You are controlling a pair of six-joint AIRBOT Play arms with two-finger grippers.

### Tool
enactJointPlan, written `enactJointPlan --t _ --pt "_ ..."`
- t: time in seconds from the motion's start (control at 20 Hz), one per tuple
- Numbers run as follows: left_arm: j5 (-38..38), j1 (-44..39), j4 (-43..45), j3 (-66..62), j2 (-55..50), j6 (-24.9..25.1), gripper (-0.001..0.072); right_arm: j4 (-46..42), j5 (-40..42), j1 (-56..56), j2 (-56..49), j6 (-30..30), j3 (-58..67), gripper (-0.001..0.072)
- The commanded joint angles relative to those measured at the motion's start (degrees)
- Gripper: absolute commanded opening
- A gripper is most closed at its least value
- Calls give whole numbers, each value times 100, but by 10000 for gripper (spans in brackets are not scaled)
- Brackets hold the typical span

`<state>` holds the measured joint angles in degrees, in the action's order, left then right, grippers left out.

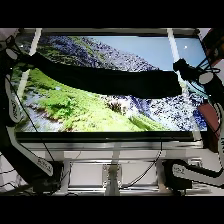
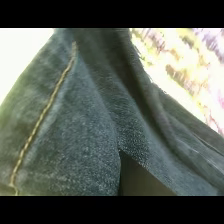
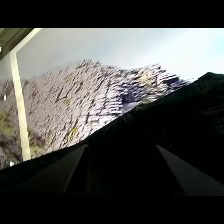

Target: Fold the clothes and pants, and hang the long-sleeved shirts on hangers.

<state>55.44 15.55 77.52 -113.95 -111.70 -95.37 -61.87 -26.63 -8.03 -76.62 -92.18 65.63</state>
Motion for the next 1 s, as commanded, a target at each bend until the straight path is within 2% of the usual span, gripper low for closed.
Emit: enactJointPlan --t 0.0,0.1,0.15,0.2,0.35,0.5,0.65,0.8,0.95 --pt "831 -96 549 15 501 153 27 13 -544 645 37 496 457 262" --pt "894 -162 656 431 944 345 27 7 -354 1058 33 496 612 180" --pt "824 -162 647 863 1250 533 27 2 -256 1217 31 498 667 87" --pt "636 -164 649 1491 1652 761 27 -4 -181 1331 31 498 699 44" --pt "-494 -26 649 3727 3187 800 27 15 -188 1545 26 490 737 35" --pt "-852 133 649 5259 4352 1003 27 44 -157 1969 -103 490 761 26" --pt "-789 120 520 5672 4645 1034 28 365 -63 2721 -702 433 892 25" --pt "-933 120 -52 5670 4732 1115 29 809 -474 3523 -1563 435 1414 24" --pt "-1202 120 -940 5643 4924 2004 28 813 -686 4295 -2430 426 2234 24"
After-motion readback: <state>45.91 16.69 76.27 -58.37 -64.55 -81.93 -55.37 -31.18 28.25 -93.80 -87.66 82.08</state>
